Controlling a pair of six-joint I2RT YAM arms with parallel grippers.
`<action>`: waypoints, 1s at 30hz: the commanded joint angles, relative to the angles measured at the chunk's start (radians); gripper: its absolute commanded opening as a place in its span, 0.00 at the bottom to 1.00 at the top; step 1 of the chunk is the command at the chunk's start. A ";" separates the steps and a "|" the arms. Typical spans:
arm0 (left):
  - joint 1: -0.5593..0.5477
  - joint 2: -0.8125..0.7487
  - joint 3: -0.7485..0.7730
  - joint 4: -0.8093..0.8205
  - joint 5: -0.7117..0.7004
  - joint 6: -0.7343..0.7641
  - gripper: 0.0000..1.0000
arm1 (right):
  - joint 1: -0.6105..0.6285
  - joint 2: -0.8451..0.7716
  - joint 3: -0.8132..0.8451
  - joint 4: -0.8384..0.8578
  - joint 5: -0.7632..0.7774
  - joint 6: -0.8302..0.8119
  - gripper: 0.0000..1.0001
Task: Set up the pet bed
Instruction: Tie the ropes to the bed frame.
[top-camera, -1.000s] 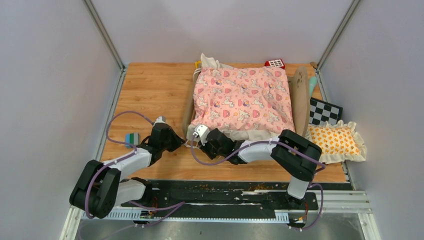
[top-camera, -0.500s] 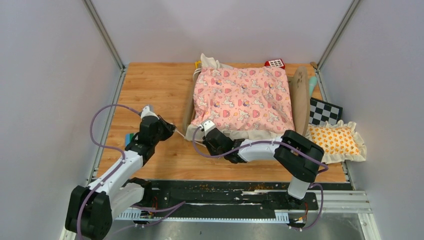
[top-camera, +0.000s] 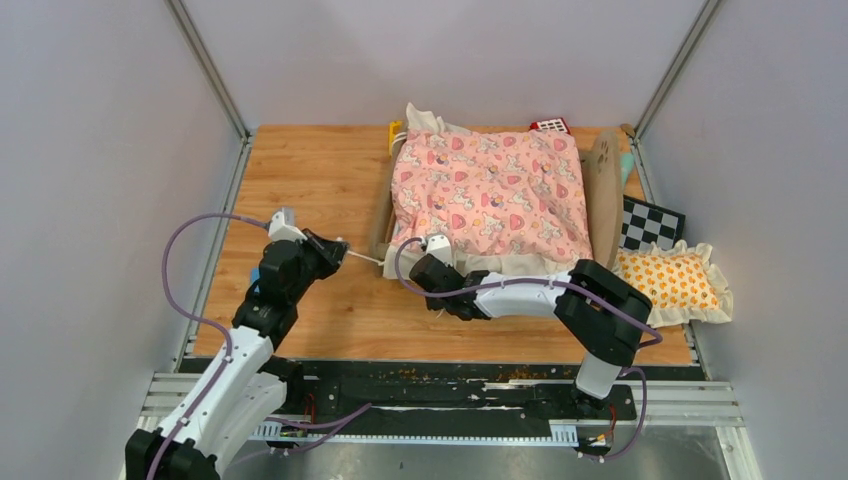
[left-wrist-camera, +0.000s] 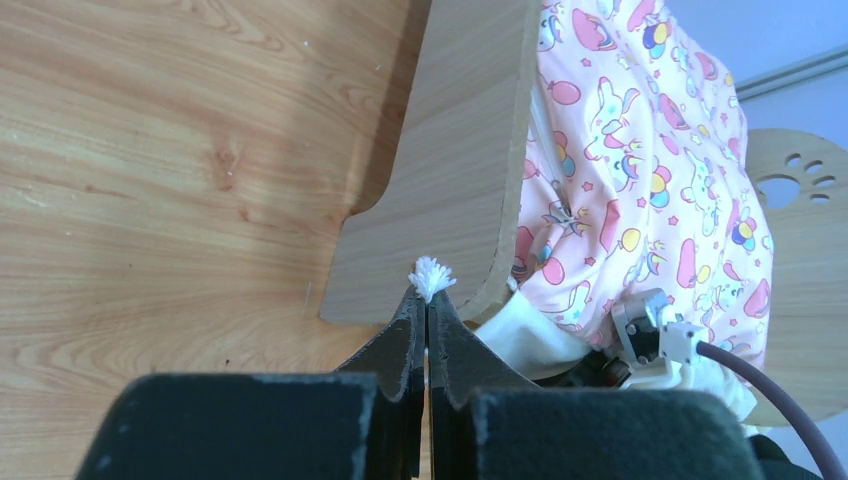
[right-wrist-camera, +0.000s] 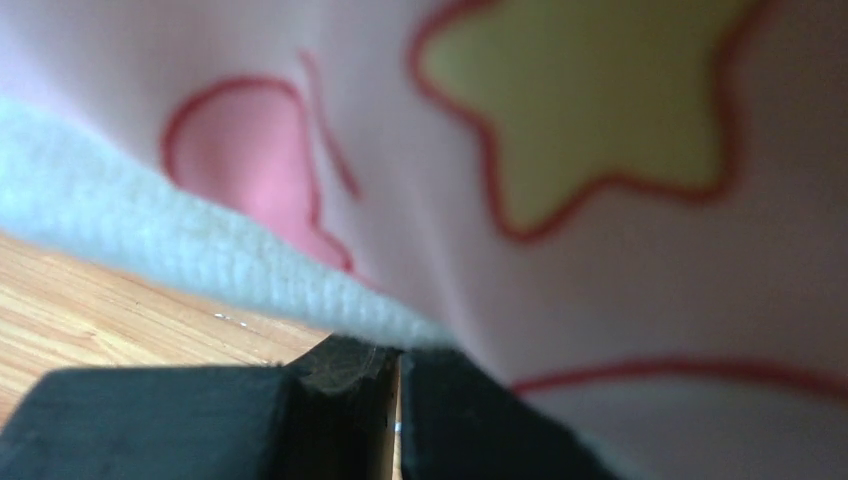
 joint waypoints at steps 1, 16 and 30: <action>0.007 -0.043 0.040 -0.019 0.001 0.042 0.00 | -0.053 0.000 -0.037 -0.167 0.104 0.096 0.00; 0.012 0.051 0.140 0.024 -0.069 0.103 0.00 | -0.056 -0.043 -0.085 -0.210 0.146 0.144 0.00; 0.012 0.116 0.117 0.109 0.066 0.117 0.00 | -0.054 -0.135 -0.192 -0.237 0.144 0.226 0.00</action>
